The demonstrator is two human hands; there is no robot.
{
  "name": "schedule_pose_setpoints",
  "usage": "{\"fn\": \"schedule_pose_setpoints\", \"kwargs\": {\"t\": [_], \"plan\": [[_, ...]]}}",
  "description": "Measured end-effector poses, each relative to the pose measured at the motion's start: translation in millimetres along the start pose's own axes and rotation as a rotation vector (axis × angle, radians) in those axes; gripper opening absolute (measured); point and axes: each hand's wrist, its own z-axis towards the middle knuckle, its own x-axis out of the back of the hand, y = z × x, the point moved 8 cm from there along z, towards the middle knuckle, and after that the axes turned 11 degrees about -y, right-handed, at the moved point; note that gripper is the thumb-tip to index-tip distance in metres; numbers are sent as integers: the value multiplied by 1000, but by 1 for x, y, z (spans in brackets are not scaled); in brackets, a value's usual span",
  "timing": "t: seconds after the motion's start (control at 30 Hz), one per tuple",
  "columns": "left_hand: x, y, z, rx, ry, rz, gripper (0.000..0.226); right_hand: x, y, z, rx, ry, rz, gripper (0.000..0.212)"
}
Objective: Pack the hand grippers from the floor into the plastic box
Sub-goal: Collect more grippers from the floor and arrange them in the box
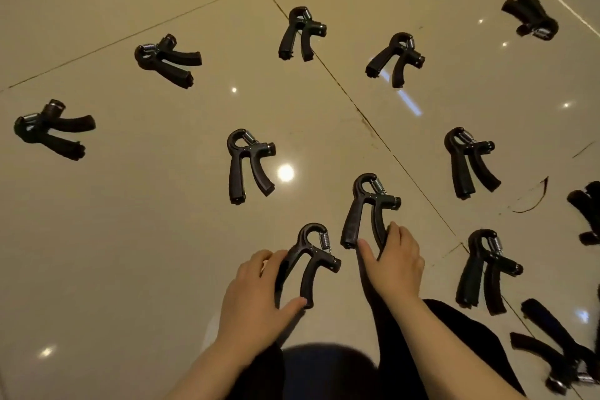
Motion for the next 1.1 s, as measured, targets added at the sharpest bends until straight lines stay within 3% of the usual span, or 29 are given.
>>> {"fn": "schedule_pose_setpoints", "kwargs": {"t": [0.1,0.27,0.47,0.57,0.77,0.9,1.1], "plan": [[-25,-4,24,38,-85,43,90,1,-11,15,1,39,-52,86],[-52,6,48,-84,-77,246,86,-1,-21,24,-37,-15,-105,111],[-60,0,51,-38,-97,299,89,3,-21,27,-49,-59,-84,108],[-51,-9,51,-35,-13,231,88,3,-19,26,-50,-86,-44,104],[-43,-55,45,133,74,99,91,2,-14,13,-44,-69,-70,103],[-34,-50,47,80,53,65,92,3,-16,12,-49,-74,-61,105],[30,-6,26,-272,213,100,77,44,-24,-10,50,-34,206,92]]}}
